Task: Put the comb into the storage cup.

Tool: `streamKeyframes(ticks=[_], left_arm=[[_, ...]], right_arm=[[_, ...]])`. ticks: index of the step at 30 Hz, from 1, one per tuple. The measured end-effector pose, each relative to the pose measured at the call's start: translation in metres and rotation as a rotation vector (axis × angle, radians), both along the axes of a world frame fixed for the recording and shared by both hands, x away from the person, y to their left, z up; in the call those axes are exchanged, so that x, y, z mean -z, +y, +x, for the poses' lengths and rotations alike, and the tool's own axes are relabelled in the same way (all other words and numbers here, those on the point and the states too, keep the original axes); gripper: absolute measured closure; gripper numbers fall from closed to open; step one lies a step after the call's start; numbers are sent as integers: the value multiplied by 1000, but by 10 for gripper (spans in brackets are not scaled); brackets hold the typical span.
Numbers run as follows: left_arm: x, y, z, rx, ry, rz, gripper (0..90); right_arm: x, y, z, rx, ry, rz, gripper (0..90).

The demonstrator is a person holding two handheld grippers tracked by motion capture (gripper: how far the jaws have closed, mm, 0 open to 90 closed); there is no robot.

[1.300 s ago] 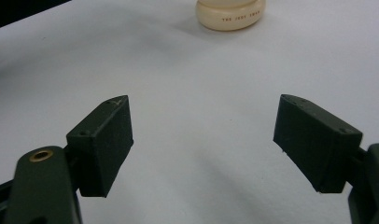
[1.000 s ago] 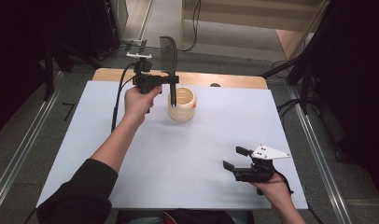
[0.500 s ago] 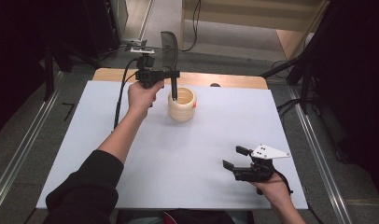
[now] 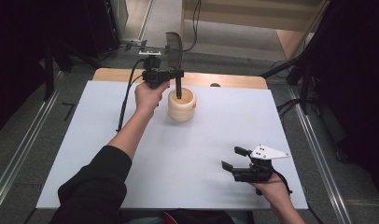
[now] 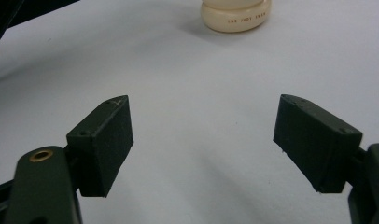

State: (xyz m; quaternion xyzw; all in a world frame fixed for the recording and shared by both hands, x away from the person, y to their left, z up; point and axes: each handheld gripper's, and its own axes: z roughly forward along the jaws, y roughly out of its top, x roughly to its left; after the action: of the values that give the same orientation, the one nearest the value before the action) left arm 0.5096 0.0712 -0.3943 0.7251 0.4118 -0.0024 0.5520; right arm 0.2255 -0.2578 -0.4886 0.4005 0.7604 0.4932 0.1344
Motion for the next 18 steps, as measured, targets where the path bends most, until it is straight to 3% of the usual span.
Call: streamKeyframes(ticks=[10, 18], left_arm=[[9, -7, 1, 9, -30, 26, 725], [17, -12, 3, 10, -19, 39, 725]], right_arm=[[-1, -2, 0, 5, -8, 4, 179], [-2, -3, -1, 20, -17, 0, 179]])
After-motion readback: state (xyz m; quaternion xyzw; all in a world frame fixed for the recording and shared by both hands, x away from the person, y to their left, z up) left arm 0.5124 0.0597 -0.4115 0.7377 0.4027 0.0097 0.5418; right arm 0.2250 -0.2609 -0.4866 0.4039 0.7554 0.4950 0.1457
